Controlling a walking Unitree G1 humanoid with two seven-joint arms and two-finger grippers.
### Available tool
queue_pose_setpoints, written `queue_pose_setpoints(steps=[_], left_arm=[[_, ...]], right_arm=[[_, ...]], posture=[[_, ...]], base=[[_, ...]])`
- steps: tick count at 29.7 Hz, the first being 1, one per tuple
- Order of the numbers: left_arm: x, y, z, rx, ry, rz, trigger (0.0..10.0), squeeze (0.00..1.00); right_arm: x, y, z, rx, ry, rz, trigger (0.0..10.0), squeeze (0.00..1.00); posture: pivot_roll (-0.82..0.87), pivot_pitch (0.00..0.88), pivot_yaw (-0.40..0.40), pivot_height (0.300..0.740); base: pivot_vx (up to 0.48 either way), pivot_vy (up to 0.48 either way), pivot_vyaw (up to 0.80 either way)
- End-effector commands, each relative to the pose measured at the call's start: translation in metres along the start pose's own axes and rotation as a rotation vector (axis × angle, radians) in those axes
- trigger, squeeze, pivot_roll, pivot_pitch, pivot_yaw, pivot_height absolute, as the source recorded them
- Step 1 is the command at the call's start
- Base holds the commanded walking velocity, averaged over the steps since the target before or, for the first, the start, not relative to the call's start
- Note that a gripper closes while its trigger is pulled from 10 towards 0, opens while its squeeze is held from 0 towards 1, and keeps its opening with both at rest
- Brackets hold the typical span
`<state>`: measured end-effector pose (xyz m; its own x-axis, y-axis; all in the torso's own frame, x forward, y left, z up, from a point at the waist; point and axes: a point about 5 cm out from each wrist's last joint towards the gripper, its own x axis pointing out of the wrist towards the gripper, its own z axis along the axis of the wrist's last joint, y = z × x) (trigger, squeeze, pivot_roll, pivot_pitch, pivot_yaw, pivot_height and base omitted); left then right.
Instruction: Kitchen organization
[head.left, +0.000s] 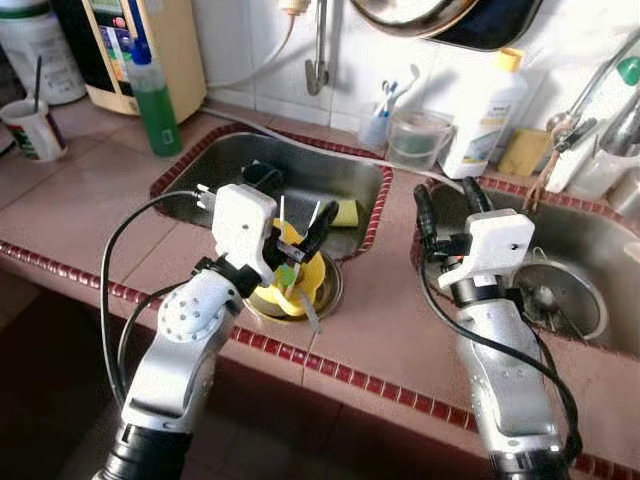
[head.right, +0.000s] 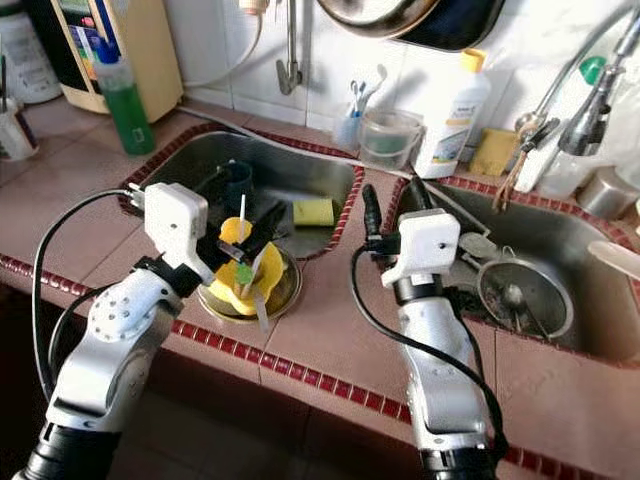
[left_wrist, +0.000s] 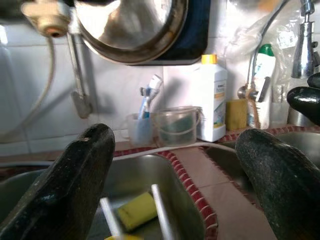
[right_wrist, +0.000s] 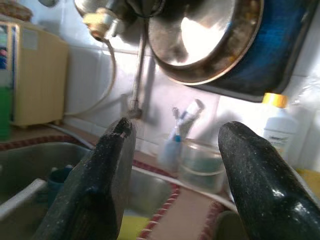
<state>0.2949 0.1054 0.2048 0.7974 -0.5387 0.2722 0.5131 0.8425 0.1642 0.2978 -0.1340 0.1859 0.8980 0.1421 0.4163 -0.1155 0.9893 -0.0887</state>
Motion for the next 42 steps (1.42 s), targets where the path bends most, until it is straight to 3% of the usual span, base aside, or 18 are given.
queue_pose_setpoints(steps=[1, 3, 4, 5, 6, 14, 19, 20, 21, 27, 30, 42], left_arm=[[0.0, 0.0, 0.004, 0.013, -0.017, -0.006, 10.0, 0.0], [0.0, 0.0, 0.004, 0.013, -0.017, -0.008, 10.0, 0.0], [0.0, 0.0, 0.004, 0.015, -0.015, -0.007, 10.0, 0.0], [0.0, 0.0, 0.004, 0.017, -0.014, -0.007, 10.0, 0.0], [0.0, 0.0, 0.003, 0.013, -0.012, -0.006, 10.0, 0.0], [-0.004, 0.0, -0.002, -0.003, 0.009, 0.007, 10.0, 0.0], [-0.007, -0.007, -0.001, -0.011, 0.013, -0.015, 10.0, 0.0], [-0.007, -0.008, 0.0, -0.015, 0.009, -0.019, 10.0, 0.0], [-0.008, -0.01, 0.0, -0.018, 0.006, -0.023, 10.0, 0.0], [-0.007, -0.015, 0.002, -0.023, -0.005, -0.033, 10.0, 0.0], [-0.006, -0.016, 0.002, -0.026, -0.009, -0.033, 10.0, 0.0], [-0.005, -0.017, 0.003, -0.032, -0.019, -0.027, 10.0, 0.0]], right_arm=[[0.004, 0.0, -0.003, 0.014, 0.029, 0.006, 10.0, 0.0], [0.005, -0.001, -0.004, 0.016, 0.036, 0.007, 10.0, 0.0], [0.007, 0.0, -0.005, 0.033, 0.044, 0.017, 10.0, 0.24], [0.008, 0.0, -0.006, 0.046, 0.05, 0.024, 10.0, 0.24], [0.009, 0.001, -0.007, 0.063, 0.052, 0.039, 10.0, 1.0], [0.013, 0.004, -0.015, 0.096, 0.091, 0.071, 10.0, 1.0], [0.024, -0.001, -0.023, 0.124, 0.134, 0.056, 10.0, 1.0], [0.027, -0.001, -0.023, 0.133, 0.14, 0.064, 10.0, 0.3], [0.031, 0.0, -0.024, 0.151, 0.151, 0.08, 10.0, 0.0], [0.045, 0.007, -0.023, 0.217, 0.168, 0.149, 10.0, 0.0], [0.054, 0.01, -0.022, 0.315, 0.188, 0.158, 10.0, 0.0], [0.062, 0.023, -0.023, 0.454, 0.254, 0.173, 10.0, 0.0]], posture=[[-0.18, 0.078, -0.059, 0.74], [-0.18, 0.078, -0.059, 0.74], [-0.18, 0.078, -0.061, 0.74], [-0.18, 0.078, -0.061, 0.74], [-0.18, 0.078, -0.064, 0.74], [-0.17, 0.08, -0.075, 0.74], [-0.16, 0.084, -0.084, 0.74], [-0.15, 0.084, -0.086, 0.74], [-0.15, 0.083, -0.088, 0.74], [-0.15, 0.077, -0.092, 0.74], [-0.14, 0.073, -0.097, 0.74], [-0.14, 0.07, -0.107, 0.74]], base=[[0.0, 0.0, 0.0], [0.0, 0.0, 0.0], [0.0, 0.0, 0.0], [0.0, 0.0, 0.0], [0.0, 0.0, 0.0], [0.0, 0.0, 0.0], [0.0, 0.0, 0.0], [0.0, 0.0, 0.0], [0.0, 0.0, 0.0], [0.0, 0.0, 0.0], [0.0, 0.0, 0.0], [0.0, 0.0, 0.0]])
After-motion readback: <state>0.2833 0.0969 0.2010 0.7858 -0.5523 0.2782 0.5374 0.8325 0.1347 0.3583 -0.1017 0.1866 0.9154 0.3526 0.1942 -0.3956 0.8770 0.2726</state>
